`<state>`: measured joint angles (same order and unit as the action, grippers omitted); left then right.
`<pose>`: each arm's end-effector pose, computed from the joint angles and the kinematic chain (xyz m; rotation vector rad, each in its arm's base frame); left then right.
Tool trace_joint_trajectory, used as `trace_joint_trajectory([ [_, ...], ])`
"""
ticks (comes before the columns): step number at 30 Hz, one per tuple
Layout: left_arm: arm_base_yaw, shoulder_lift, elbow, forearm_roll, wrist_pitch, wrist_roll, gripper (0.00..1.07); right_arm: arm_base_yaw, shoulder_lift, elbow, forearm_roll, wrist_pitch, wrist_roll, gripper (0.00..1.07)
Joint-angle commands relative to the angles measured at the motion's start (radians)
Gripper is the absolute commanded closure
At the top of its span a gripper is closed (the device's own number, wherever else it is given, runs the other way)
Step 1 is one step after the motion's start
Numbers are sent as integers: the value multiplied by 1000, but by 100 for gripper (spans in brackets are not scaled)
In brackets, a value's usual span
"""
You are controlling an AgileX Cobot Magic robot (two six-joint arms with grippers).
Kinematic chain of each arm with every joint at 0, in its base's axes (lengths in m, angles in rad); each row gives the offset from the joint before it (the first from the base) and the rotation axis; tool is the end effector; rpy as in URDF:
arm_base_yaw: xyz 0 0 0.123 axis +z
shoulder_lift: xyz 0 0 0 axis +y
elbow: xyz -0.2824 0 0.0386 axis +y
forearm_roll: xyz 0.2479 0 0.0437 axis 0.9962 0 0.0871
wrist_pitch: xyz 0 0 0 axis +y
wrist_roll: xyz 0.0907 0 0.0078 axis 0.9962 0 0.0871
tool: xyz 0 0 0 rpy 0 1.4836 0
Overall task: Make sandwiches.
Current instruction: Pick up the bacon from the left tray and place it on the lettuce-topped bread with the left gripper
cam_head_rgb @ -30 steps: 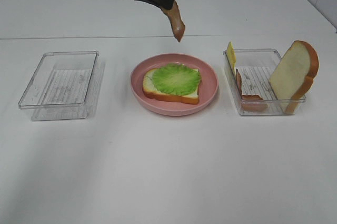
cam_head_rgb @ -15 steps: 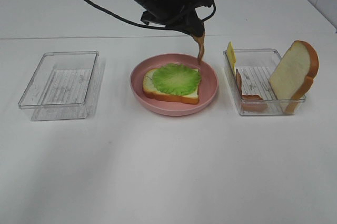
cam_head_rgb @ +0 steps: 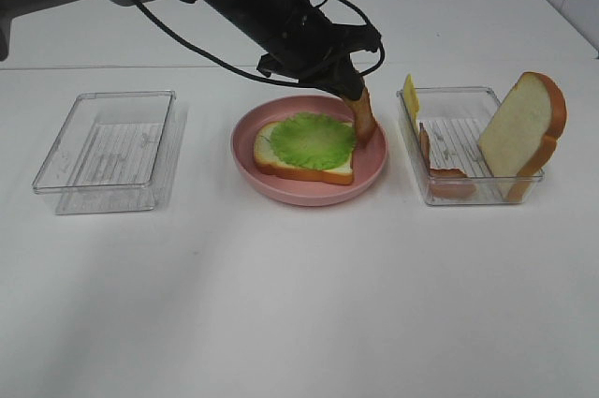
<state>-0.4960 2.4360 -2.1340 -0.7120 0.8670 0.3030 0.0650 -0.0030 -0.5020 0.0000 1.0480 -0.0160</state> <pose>0.4497 -0.2950 0.1808 0.5923 2.5157 -0.9325 -0.0050 -0.0003 0.2787 -0.0821 2.0251 0.0310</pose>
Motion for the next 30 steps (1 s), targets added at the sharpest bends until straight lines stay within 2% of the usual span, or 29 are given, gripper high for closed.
trace_joint_trajectory([
  [1,-4,2,-7,58,31,1,107,-2,-24,1,0,3,2,9],
  [8,-1,2,-7,164,35,-3,107,-2,-24,1,0,3,2,9],
  [9,-1,2,-7,208,44,-3,107,-2,-24,1,0,3,2,9],
  [11,-1,2,-7,238,52,-3,107,-2,-24,1,0,3,2,9],
  [12,-1,2,-7,308,68,-2,107,-2,-24,1,0,3,2,9],
  [13,-1,2,-7,308,68,-2,107,-2,-24,1,0,3,2,9],
  [14,-1,2,-7,357,81,-2,107,-2,-24,1,0,3,2,9],
  [19,-1,2,-7,441,82,-2,107,-2,-24,1,0,3,2,9],
  [25,-1,4,-7,481,70,-2,107,-2,-24,1,0,3,2,9],
  [30,-1,10,-7,479,63,-2,107,-2,-24,1,0,3,2,9],
])
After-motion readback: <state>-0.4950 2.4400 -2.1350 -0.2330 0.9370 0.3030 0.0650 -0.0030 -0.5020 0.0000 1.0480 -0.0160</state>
